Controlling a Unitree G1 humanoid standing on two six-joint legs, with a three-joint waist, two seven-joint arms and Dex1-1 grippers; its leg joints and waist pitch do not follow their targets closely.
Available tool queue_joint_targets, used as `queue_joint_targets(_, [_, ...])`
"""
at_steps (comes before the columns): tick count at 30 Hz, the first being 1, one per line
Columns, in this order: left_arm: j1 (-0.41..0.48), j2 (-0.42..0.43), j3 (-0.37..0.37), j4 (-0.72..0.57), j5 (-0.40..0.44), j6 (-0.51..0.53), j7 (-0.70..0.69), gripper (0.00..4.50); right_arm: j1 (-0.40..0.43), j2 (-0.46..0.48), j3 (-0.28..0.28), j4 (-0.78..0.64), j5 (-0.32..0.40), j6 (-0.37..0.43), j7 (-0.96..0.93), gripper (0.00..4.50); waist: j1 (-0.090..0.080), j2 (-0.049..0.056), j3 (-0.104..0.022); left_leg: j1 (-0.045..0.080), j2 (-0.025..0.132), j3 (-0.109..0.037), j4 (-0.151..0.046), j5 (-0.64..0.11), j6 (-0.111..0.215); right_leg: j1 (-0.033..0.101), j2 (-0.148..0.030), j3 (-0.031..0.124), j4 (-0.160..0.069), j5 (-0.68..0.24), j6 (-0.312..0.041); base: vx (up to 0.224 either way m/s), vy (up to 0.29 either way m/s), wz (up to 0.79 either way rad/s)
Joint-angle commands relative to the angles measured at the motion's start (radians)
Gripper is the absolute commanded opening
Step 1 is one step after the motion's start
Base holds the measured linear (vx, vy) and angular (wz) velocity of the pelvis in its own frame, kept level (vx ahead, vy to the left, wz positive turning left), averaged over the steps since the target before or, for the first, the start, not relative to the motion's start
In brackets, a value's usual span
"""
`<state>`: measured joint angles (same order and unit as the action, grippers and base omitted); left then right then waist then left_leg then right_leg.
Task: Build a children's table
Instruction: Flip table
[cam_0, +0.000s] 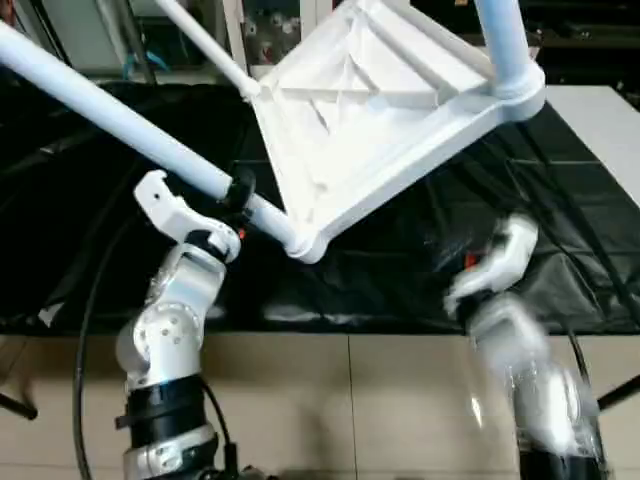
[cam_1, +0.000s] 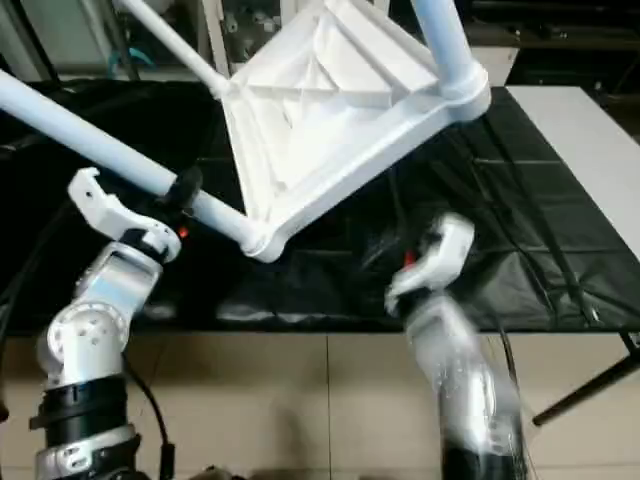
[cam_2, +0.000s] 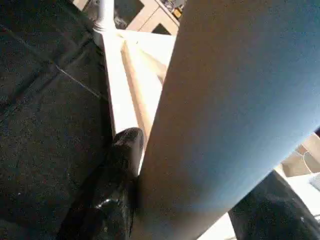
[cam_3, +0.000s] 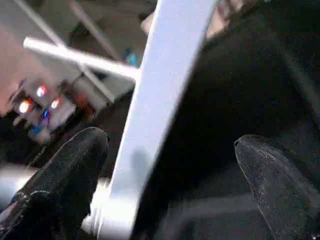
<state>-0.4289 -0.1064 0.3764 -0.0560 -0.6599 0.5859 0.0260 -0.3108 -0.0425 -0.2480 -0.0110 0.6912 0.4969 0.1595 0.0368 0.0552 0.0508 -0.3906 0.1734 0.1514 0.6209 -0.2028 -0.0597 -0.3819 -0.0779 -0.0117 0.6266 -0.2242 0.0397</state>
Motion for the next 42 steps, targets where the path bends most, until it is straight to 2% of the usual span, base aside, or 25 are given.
queue_joint_targets(1, [0.003, -0.017, 0.013, 0.005, -0.073, 0.016, 0.007, 2.11, -0.049, -0.006, -0.03, 0.063, 0.003, -0.022, -0.012, 4.5, 0.0, -0.008, -0.068, 0.018, 0.026, 0.001, -0.069, -0.055, 0.015, 0.039, -0.032, 0.018, -0.064, 0.07, -0.225, 0.0, 0.0, 0.0])
queue_joint_targets(2, [0.003, -0.017, 0.013, 0.005, -0.073, 0.016, 0.007, 2.11, -0.051, -0.006, -0.031, 0.066, 0.004, -0.022, -0.012, 4.5, 0.004, -0.007, -0.069, 0.016, 0.025, 0.001, -0.069, -0.039, 0.017, 0.041, -0.032, 0.018, -0.063, 0.089, -0.222, 0.0, 0.0, 0.0])
queue_joint_targets(3, [0.005, -0.019, 0.011, 0.004, -0.072, 0.022, 0.003, 2.11, -0.146, -0.028, -0.049, 0.176, 0.014, -0.038, 0.001, 4.5, 0.003, -0.013, -0.072, 0.012, 0.025, 0.0, -0.067, -0.014, 0.022, 0.046, -0.033, 0.017, -0.056, 0.124, -0.227, 0.0, 0.0, 0.0])
queue_joint_targets(5, [0.006, -0.02, 0.012, 0.002, -0.071, 0.027, 0.0, 2.11, -0.218, -0.045, -0.057, 0.268, 0.015, -0.049, 0.014, 4.5, 0.002, -0.014, -0.072, 0.013, 0.023, 0.003, -0.065, -0.016, 0.027, 0.044, -0.032, 0.015, -0.058, 0.119, -0.239, 0.0, 0.0, 0.0])
queue_joint_targets(9, [0.01, -0.019, 0.013, 0.001, -0.071, 0.029, -0.001, 2.11, -0.292, -0.057, -0.07, 0.378, 0.0, -0.06, 0.027, 4.5, 0.005, -0.013, -0.074, 0.012, 0.025, 0.005, -0.062, -0.002, 0.045, 0.046, -0.034, 0.015, -0.055, 0.127, -0.253, 0.0, 0.0, 0.0])
queue_joint_targets(10, [0.011, -0.014, 0.009, 0.0, -0.072, 0.031, -0.004, 2.11, -0.335, -0.063, -0.08, 0.451, -0.016, -0.067, 0.033, 4.5, 0.006, -0.02, -0.076, 0.011, 0.026, 0.007, -0.06, 0.018, 0.055, 0.047, -0.034, 0.015, -0.053, 0.15, -0.258, 0.0, 0.0, 0.0])
queue_joint_targets(12, [0.012, -0.011, 0.008, -0.001, -0.073, 0.031, -0.006, 2.11, -0.363, -0.067, -0.085, 0.498, -0.024, -0.078, 0.041, 4.5, 0.008, -0.017, -0.076, 0.013, 0.025, 0.009, -0.059, 0.006, 0.064, 0.044, -0.034, 0.014, -0.054, 0.136, -0.274, 0.0, 0.0, 0.0])
queue_joint_targets(13, [0.012, -0.011, 0.008, 0.0, -0.073, 0.031, -0.006, 2.11, -0.371, -0.07, -0.085, 0.512, -0.029, -0.084, 0.046, 4.5, 0.007, -0.023, -0.075, 0.012, 0.026, 0.01, -0.06, 0.001, 0.067, 0.045, -0.035, 0.014, -0.055, 0.129, -0.277, 0.0, 0.0, 0.0])
queue_joint_targets(14, [0.012, -0.011, 0.009, -0.002, -0.074, 0.031, -0.005, 2.11, -0.385, -0.078, -0.077, 0.539, -0.044, -0.101, 0.057, 4.5, 0.01, -0.019, -0.076, 0.013, 0.028, 0.01, -0.06, 0.0, 0.072, 0.045, -0.036, 0.013, -0.054, 0.12, -0.279, 0.0, 0.0, 0.0])
queue_joint_targets(16, [0.012, -0.011, 0.011, -0.003, -0.073, 0.029, -0.003, 2.11, -0.402, -0.086, -0.073, 0.567, -0.056, -0.124, 0.067, 4.5, 0.01, -0.02, -0.075, 0.012, 0.028, 0.01, -0.06, 0.005, 0.074, 0.045, -0.036, 0.013, -0.054, 0.121, -0.28, 0.0, 0.0, 0.0])
queue_joint_targets(18, [0.013, -0.01, 0.012, -0.004, -0.073, 0.029, -0.003, 2.11, -0.421, -0.091, -0.08, 0.602, -0.054, -0.143, 0.08, 4.5, 0.013, -0.022, -0.077, 0.012, 0.028, 0.012, -0.057, 0.019, 0.091, 0.045, -0.037, 0.013, -0.051, 0.132, -0.286, 0.0, 0.0, 0.0])
queue_joint_targets(19, [0.015, -0.009, 0.011, -0.007, -0.073, 0.03, -0.003, 2.11, -0.44, -0.094, -0.094, 0.633, -0.046, -0.156, 0.094, 4.2, 0.012, -0.024, -0.076, 0.013, 0.028, 0.013, -0.058, 0.011, 0.095, 0.044, -0.037, 0.012, -0.053, 0.119, -0.289, 0.0, 0.0, 0.0])
queue_joint_targets(20, [0.016, -0.009, 0.01, -0.009, -0.073, 0.03, -0.002, 2.11, -0.454, -0.097, -0.102, 0.656, -0.044, -0.165, 0.106, 4.12, 0.012, -0.024, -0.076, 0.013, 0.029, 0.014, -0.058, 0.0, 0.098, 0.044, -0.038, 0.013, -0.053, 0.105, -0.292, 0.0, 0.0, 0.0])
queue_joint_targets(23, [0.018, -0.008, 0.003, -0.013, -0.068, 0.032, -0.005, 2.11, -0.497, -0.114, -0.118, 0.729, -0.052, -0.183, 0.139, 4.12, 0.012, -0.025, -0.077, 0.013, 0.031, 0.016, -0.057, 0.002, 0.109, 0.042, -0.037, 0.012, -0.053, 0.098, -0.299, 0.0, 0.0, 0.0])
queue_joint_targets(28, [0.021, -0.005, -0.001, -0.018, -0.068, 0.035, -0.008, 2.11, -0.529, -0.12, -0.116, 0.777, -0.06, -0.191, 0.172, 4.12, 0.015, -0.029, -0.079, 0.012, 0.031, 0.02, -0.053, 0.027, 0.139, 0.04, -0.038, 0.01, -0.049, 0.119, -0.312, 0.0, 0.0, 0.0])
queue_joint_targets(30, [0.024, -0.003, -0.004, -0.018, -0.066, 0.037, -0.011, 2.11, -0.549, -0.121, -0.11, 0.805, -0.072, -0.199, 0.187, 4.12, 0.018, -0.03, -0.078, 0.013, 0.032, 0.021, -0.054, 0.017, 0.143, 0.039, -0.039, 0.009, -0.051, 0.097, -0.314, 0.0, 0.0, 0.0])
queue_joint_targets(31, [0.026, -0.002, -0.006, -0.02, -0.065, 0.038, -0.012, 2.11, -0.557, -0.12, -0.108, 0.819, -0.076, -0.201, 0.189, 4.12, 0.017, -0.035, -0.077, 0.012, 0.032, 0.022, -0.054, 0.018, 0.144, 0.039, -0.039, 0.009, -0.051, 0.095, -0.314, 0.0, 0.0, 0.0])
queue_joint_targets(32, [0.027, -0.001, -0.008, -0.021, -0.064, 0.039, -0.013, 2.11, -0.563, -0.12, -0.107, 0.828, -0.08, -0.203, 0.19, 4.12, 0.018, -0.033, -0.077, 0.013, 0.032, 0.022, -0.054, 0.015, 0.143, 0.038, -0.04, 0.009, -0.051, 0.089, -0.315, 0.0, 0.0, 0.0])
queue_joint_targets(34, [0.031, -0.001, -0.009, -0.027, -0.064, 0.04, -0.012, 2.11, -0.58, -0.119, -0.113, 0.857, -0.086, -0.213, 0.201, 3.85, 0.017, -0.032, -0.078, 0.013, 0.033, 0.023, -0.054, 0.01, 0.141, 0.037, -0.04, 0.008, -0.05, 0.077, -0.316, 0.0, 0.0, 0.0])
queue_joint_targets(36, [0.035, -0.001, -0.01, -0.033, -0.064, 0.042, -0.011, 2.11, -0.588, -0.116, -0.116, 0.872, -0.085, -0.22, 0.209, 3.78, 0.021, -0.032, -0.081, 0.012, 0.035, 0.023, -0.051, 0.037, 0.155, 0.035, -0.04, 0.007, -0.046, 0.106, -0.313, 0.0, 0.0, 0.0])
queue_joint_targets(37, [0.038, -0.002, -0.011, -0.036, -0.063, 0.042, -0.01, 2.11, -0.594, -0.116, -0.119, 0.881, -0.084, -0.225, 0.215, 3.78, 0.021, -0.038, -0.081, 0.011, 0.035, 0.024, -0.05, 0.047, 0.16, 0.034, -0.04, 0.007, -0.046, 0.119, -0.313, 0.0, 0.0, 0.0])
queue_joint_targets(39, [0.041, -0.002, -0.012, -0.04, -0.063, 0.043, -0.01, 2.11, -0.598, -0.116, -0.121, 0.888, -0.084, -0.229, 0.219, 3.41, 0.024, -0.036, -0.083, 0.006, 0.033, 0.023, -0.046, 0.077, 0.176, 0.034, -0.04, 0.005, -0.04, 0.151, -0.316, 0.0, 0.0, 0.0])
queue_joint_targets(41, [0.046, -0.002, -0.015, -0.044, -0.063, 0.043, -0.008, 2.11, -0.606, -0.117, -0.127, 0.903, -0.088, -0.238, 0.222, 3.34, 0.024, -0.039, -0.084, 0.006, 0.034, 0.023, -0.045, 0.074, 0.181, 0.034, -0.041, 0.005, -0.04, 0.147, -0.317, 0.0, 0.0, 0.0])
queue_joint_targets(42, [0.046, -0.002, -0.015, -0.044, -0.063, 0.043, -0.008, 2.1, -0.606, -0.117, -0.127, 0.903, -0.088, -0.238, 0.222, 3.09, 0.024, -0.039, -0.085, 0.004, 0.033, 0.023, -0.043, 0.082, 0.184, 0.033, -0.04, 0.005, -0.038, 0.154, -0.318, 0.0, 0.0, 0.0])
